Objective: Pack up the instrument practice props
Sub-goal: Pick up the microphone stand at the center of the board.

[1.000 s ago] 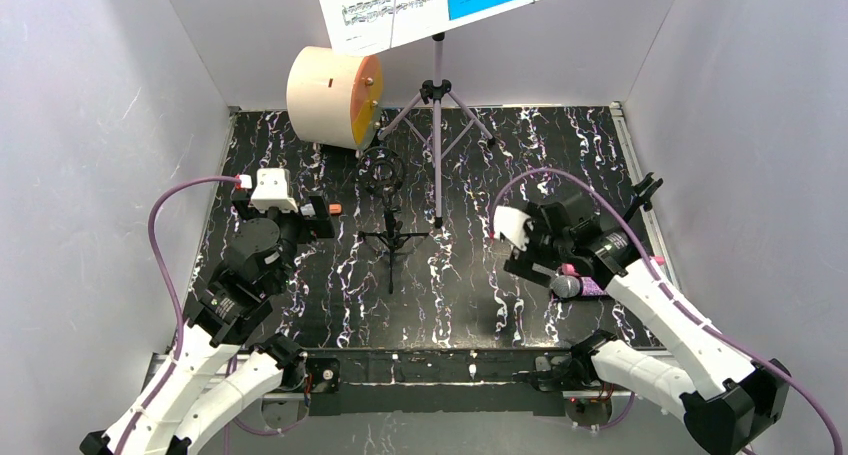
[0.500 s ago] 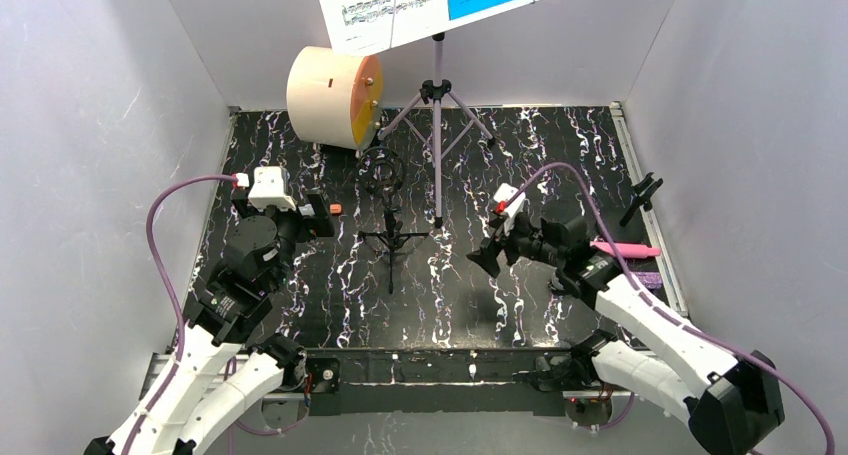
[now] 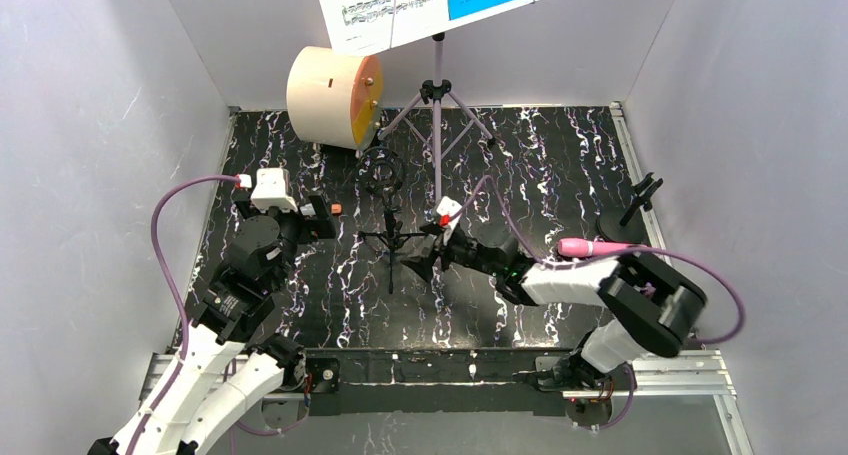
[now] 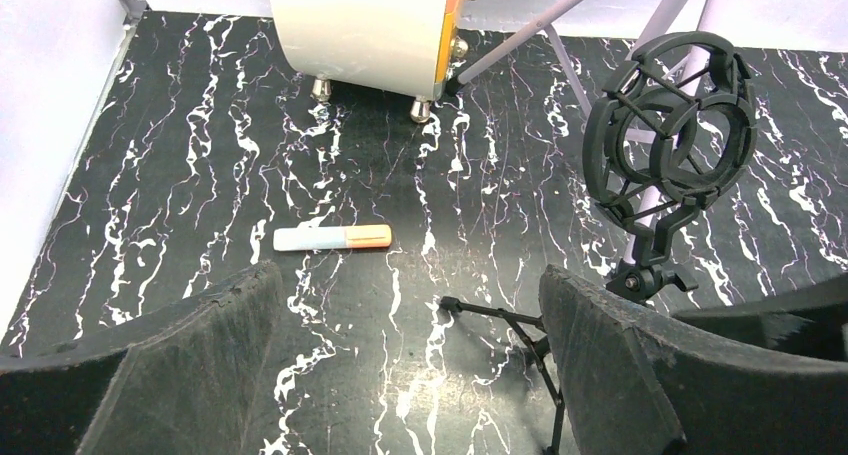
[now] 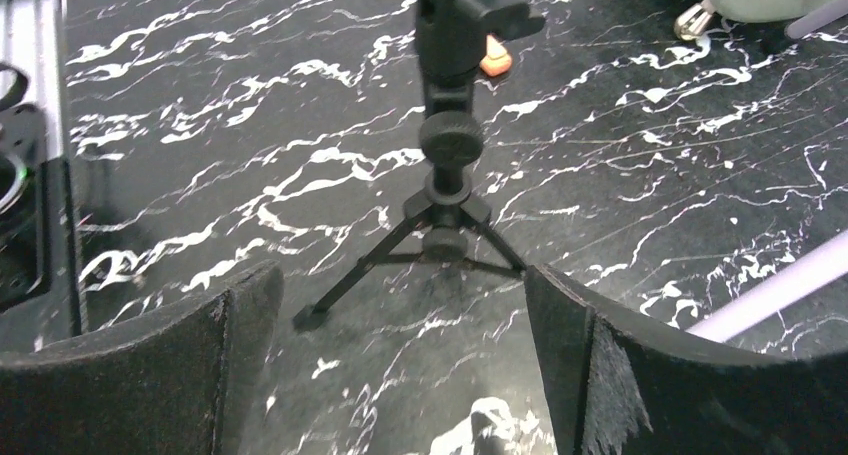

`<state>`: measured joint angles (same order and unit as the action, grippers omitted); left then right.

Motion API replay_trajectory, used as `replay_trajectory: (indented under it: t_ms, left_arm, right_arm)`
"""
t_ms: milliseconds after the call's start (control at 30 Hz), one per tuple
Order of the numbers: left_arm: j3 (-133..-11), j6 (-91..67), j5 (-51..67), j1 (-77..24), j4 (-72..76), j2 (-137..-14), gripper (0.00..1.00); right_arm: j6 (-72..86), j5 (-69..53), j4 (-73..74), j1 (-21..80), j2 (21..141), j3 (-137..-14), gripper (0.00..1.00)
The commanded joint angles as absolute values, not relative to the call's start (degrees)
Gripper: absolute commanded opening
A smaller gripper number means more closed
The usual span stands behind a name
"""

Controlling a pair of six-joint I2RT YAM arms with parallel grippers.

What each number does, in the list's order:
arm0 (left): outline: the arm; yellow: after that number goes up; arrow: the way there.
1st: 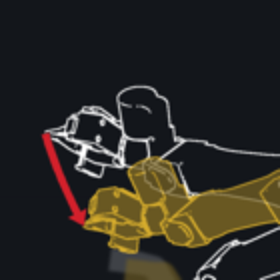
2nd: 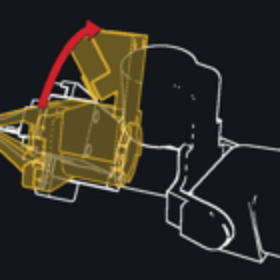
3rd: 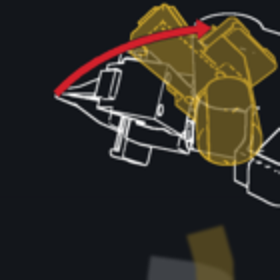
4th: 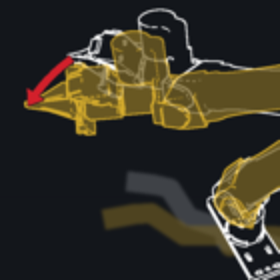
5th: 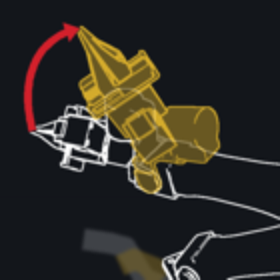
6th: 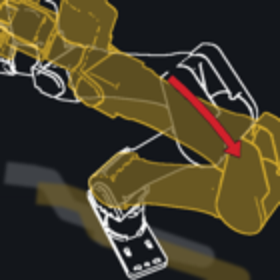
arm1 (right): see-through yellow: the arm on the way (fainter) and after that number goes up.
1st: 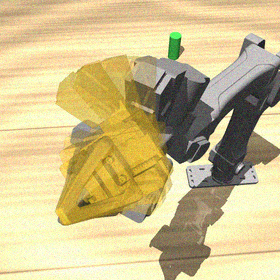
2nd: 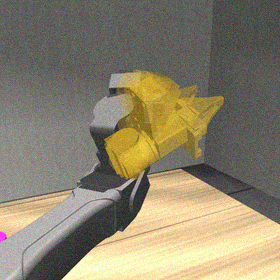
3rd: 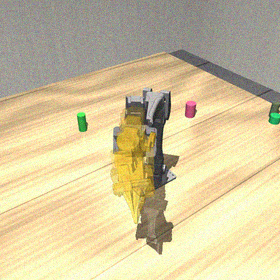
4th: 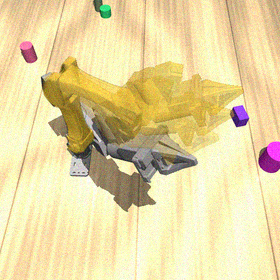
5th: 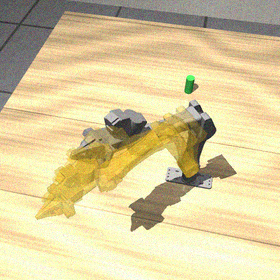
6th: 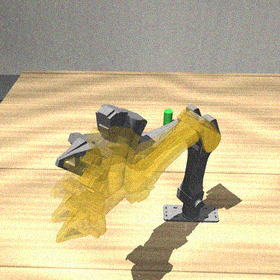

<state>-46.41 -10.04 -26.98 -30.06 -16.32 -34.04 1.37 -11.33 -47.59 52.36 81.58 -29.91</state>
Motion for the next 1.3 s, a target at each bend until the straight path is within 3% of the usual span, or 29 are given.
replay_trajectory:
  t_ms: [0,233,333,467,667,933,1267]
  left_arm:
    - [-46.0,-10.7,-26.0,-29.3,-15.7,-34.0,0.98]
    - [-45.8,-10.7,-25.1,-29.2,-15.6,-33.8,0.98]
    - [-45.6,-10.7,-25.1,-29.2,-15.5,-33.7,0.98]
    - [-45.5,-10.6,-24.9,-29.2,-15.5,-33.8,0.99]
    - [-45.5,-10.6,-24.2,-29.1,-15.5,-33.7,0.98]
    - [-45.3,-10.5,-24.1,-29.0,-15.5,-33.1,0.98]
    - [-45.3,-10.6,-23.5,-29.0,-15.3,-33.1,0.98]
  right_arm:
    - [3.9,-6.6,-67.1,52.8,89.5,-34.9,0.98]
    - [7.3,-6.0,-78.6,53.3,103.5,-41.9,0.91]
    - [9.1,-5.0,-82.4,53.4,107.7,-43.8,0.83]
    - [9.4,-4.5,-85.1,53.4,109.7,-44.1,0.59]
    - [6.3,-2.5,-85.3,53.4,107.1,-40.6,0.04]
    - [-1.1,3.3,-85.6,51.8,98.0,-31.8,0.01]
    - [-8.0,10.3,-79.3,42.4,80.0,-19.2,0.01]
